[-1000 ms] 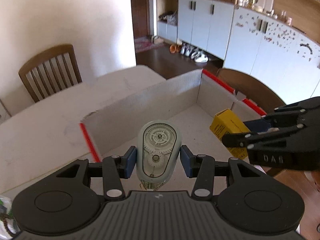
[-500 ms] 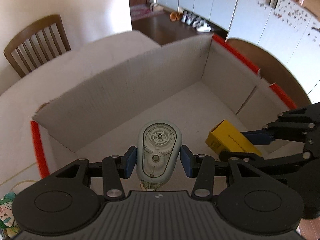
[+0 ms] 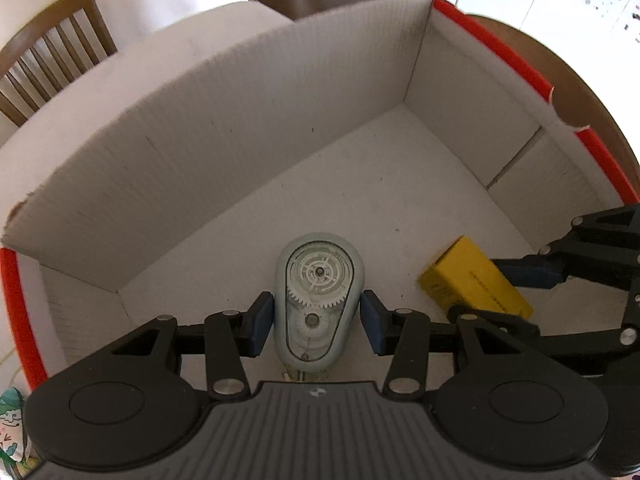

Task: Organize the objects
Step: 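Carry the correction tape with left tool while right tool carries yellow box into red box, then open left tool to drop the tape while right tool releases the yellow box, then withdraw both tools from the red box back over the table, then move left tool to the white fluffy packet while right tool moves to the silver foil packet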

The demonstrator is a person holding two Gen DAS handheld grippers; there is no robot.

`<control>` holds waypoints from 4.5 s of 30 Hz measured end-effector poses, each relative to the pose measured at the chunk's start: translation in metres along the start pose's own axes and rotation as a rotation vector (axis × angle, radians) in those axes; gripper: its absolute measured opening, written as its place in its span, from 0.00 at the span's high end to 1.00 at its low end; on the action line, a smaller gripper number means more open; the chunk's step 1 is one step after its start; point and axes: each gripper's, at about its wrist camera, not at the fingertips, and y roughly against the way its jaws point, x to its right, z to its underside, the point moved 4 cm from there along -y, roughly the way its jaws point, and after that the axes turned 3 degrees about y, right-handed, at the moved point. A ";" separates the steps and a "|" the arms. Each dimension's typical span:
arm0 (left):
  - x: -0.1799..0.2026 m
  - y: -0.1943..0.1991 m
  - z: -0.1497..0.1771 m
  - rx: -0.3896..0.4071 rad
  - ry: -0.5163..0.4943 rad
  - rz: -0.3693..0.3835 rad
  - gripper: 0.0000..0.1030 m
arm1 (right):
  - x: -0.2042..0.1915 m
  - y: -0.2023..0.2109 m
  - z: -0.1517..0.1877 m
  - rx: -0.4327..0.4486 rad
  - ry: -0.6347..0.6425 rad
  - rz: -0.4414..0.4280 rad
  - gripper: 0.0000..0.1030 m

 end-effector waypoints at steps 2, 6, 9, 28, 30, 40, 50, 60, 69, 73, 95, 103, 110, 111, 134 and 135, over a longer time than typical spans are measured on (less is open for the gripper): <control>-0.002 -0.003 0.001 -0.019 0.003 -0.003 0.55 | 0.000 0.000 0.001 0.000 -0.001 -0.002 0.73; -0.003 -0.003 0.005 -0.022 0.008 0.003 0.55 | 0.001 0.002 0.002 0.002 0.000 -0.007 0.72; -0.003 0.002 0.002 -0.009 0.019 0.000 0.55 | 0.007 0.006 0.003 0.010 0.004 -0.006 0.70; -0.013 0.088 0.028 0.211 0.101 0.017 0.54 | 0.011 0.080 0.012 0.203 -0.045 -0.056 0.60; -0.012 0.099 0.033 0.246 0.106 0.013 0.54 | 0.008 0.092 0.010 0.229 -0.047 -0.059 0.60; -0.020 0.154 0.060 0.387 0.126 0.028 0.54 | -0.011 0.142 0.022 0.330 -0.059 -0.075 0.59; -0.039 0.190 0.104 0.472 0.140 0.030 0.50 | -0.047 0.161 0.029 0.398 -0.070 -0.064 0.58; -0.074 0.218 0.155 0.546 0.170 0.010 0.38 | -0.102 0.169 0.035 0.458 -0.091 -0.063 0.52; -0.118 0.239 0.203 0.592 0.233 -0.049 0.23 | -0.152 0.174 0.037 0.514 -0.071 -0.071 0.31; -0.135 0.244 0.223 0.597 0.254 -0.059 0.19 | -0.179 0.171 0.037 0.529 -0.070 -0.074 0.23; -0.235 0.229 0.296 0.609 0.371 -0.093 0.00 | -0.255 0.128 0.044 0.473 -0.088 -0.058 0.10; -0.269 0.195 0.319 0.563 0.348 -0.191 0.00 | -0.272 0.103 0.042 0.416 -0.060 -0.055 0.10; -0.288 0.165 0.329 0.535 0.338 -0.234 0.00 | -0.289 0.080 0.037 0.362 -0.033 -0.068 0.10; -0.291 0.160 0.330 0.516 0.346 -0.223 0.00 | -0.291 0.078 0.037 0.356 -0.029 -0.073 0.10; -0.307 0.093 0.322 0.403 0.298 -0.177 0.01 | -0.318 0.005 0.027 0.219 0.050 -0.070 0.09; -0.307 0.091 0.322 0.400 0.297 -0.178 0.01 | -0.318 0.004 0.027 0.217 0.053 -0.071 0.09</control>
